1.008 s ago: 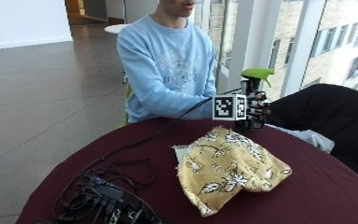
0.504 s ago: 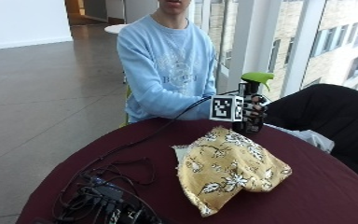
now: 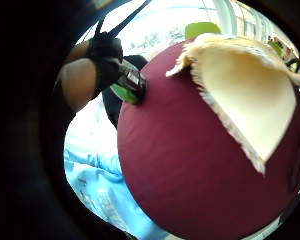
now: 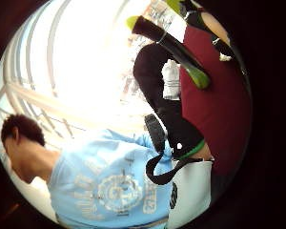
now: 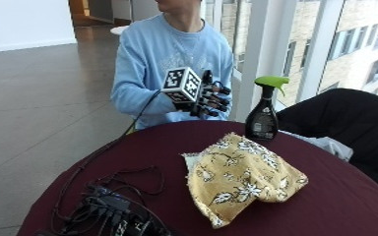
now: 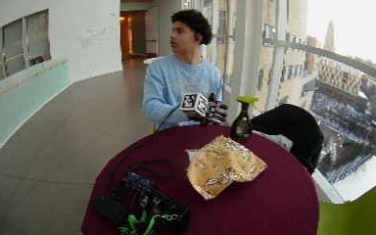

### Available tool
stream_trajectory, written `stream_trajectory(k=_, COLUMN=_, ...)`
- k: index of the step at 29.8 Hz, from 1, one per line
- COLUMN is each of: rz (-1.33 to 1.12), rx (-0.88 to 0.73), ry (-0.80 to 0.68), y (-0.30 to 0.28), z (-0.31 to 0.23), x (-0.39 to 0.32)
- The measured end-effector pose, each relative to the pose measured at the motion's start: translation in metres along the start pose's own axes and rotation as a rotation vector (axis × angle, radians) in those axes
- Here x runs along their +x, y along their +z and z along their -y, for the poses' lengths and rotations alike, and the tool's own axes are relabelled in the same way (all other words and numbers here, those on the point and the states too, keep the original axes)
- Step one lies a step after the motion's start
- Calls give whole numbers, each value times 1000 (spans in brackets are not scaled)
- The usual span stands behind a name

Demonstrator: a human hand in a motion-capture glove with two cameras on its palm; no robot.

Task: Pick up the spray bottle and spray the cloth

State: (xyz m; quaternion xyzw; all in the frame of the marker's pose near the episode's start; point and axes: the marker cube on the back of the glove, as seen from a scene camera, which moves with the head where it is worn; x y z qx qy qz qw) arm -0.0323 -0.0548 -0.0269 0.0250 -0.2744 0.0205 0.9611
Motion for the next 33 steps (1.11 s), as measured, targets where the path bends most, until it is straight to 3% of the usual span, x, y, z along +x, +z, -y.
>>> stream_trajectory(k=13, rz=-433, rx=152, ry=95, y=-90, z=-126, x=52)
stream_trajectory(k=26, rz=-519, rx=159, ry=185, y=-108, z=-157, x=87)
stream_trajectory(k=33, rz=-544, rx=145, ry=146, y=-106, z=-156, x=93)
